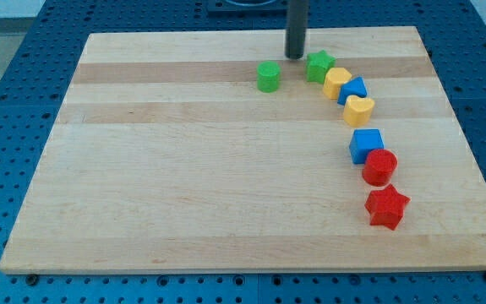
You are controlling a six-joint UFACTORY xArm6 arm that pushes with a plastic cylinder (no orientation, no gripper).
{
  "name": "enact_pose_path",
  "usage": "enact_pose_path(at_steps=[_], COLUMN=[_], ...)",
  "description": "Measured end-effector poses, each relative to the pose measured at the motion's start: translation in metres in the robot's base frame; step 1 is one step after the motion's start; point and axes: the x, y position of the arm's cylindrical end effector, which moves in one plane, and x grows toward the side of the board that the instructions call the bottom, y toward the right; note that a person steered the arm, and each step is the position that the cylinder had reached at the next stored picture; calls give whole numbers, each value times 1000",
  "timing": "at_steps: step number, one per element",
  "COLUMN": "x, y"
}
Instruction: Push the green star parallel to the triangle
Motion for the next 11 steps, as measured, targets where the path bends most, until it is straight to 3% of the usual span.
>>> enact_pose_path(at_steps=[1,3,11], x=[-1,19,73], y=[59,67,-22])
